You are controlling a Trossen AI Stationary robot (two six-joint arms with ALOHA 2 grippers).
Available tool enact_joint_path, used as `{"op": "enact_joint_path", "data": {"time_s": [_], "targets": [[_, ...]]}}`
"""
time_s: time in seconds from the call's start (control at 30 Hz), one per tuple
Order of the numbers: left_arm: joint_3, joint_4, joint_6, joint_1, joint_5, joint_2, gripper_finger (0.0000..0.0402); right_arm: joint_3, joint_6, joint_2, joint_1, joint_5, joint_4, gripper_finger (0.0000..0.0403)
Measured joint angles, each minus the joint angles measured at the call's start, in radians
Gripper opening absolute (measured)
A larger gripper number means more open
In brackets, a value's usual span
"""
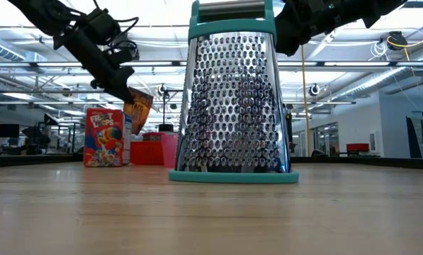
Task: Pick & Place Kitchen Items
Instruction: Put the orange seasoning bag into the red bin
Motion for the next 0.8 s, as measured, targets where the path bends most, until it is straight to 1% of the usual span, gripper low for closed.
{"op": "enact_joint_path", "data": {"time_s": [0.2,0.37,0.53,0.6,0.8], "targets": [[0.000,0.002,-0.005,0.022,0.080,0.000,0.0000,0.000,0.000,0.000,0.000,0.002,0.000,0.0254],[0.000,-0.014,-0.011,0.021,0.079,0.005,0.0000,0.000,0.000,0.000,0.000,0.003,0.000,0.0254],[0.000,-0.018,-0.012,0.020,0.080,0.054,0.0000,0.000,0.000,0.000,0.000,0.003,0.001,0.0254],[0.001,0.000,-0.010,0.020,0.096,0.086,0.0000,0.000,0.000,0.000,0.000,0.003,0.001,0.0254],[0.001,0.102,-0.010,0.017,0.099,0.152,0.0000,0.000,0.000,0.000,0.000,0.003,0.000,0.0254]]}}
